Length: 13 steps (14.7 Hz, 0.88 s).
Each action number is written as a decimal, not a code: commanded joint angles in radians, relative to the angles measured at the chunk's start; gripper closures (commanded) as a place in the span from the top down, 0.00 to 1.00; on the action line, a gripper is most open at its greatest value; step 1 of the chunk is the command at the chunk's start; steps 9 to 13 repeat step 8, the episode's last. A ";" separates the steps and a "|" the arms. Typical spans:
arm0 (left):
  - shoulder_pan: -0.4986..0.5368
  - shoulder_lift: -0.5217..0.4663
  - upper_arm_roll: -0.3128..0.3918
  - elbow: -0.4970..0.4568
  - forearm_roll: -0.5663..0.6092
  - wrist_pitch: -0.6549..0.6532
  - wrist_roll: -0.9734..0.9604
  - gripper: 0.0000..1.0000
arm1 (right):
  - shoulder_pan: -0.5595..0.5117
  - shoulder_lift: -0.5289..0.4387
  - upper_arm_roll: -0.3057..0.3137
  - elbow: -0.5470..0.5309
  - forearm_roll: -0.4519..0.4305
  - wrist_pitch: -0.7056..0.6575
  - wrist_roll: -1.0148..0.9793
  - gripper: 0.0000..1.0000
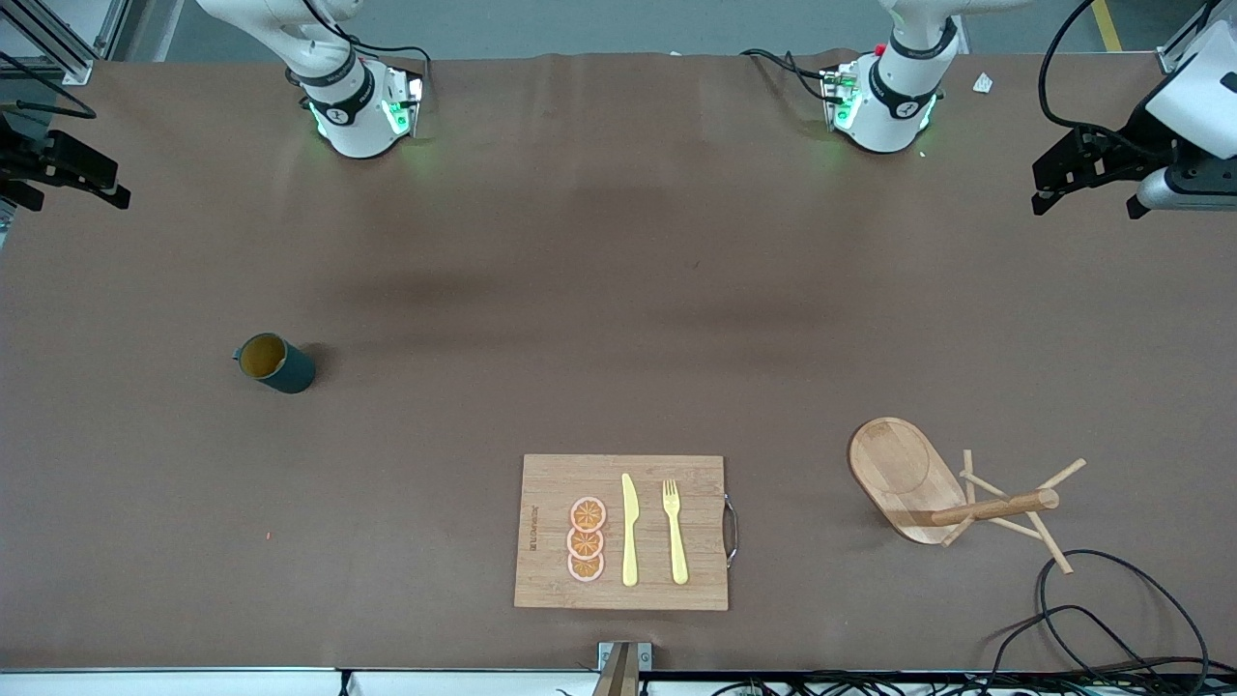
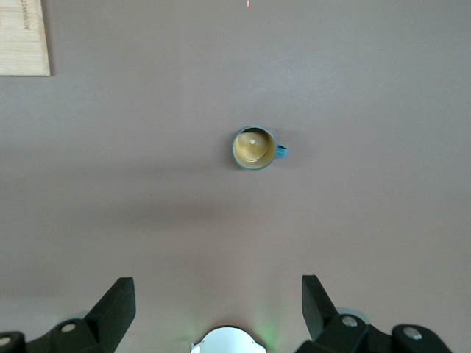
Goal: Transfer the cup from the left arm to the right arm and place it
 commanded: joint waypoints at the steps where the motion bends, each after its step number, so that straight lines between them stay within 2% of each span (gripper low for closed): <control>1: 0.011 -0.011 -0.002 0.006 -0.008 0.002 0.015 1.00 | -0.021 -0.025 0.009 -0.027 0.021 0.020 0.009 1.00; 13: 0.011 -0.011 -0.002 0.010 -0.005 -0.027 0.013 1.00 | -0.018 -0.025 0.012 -0.027 0.015 0.017 0.006 1.00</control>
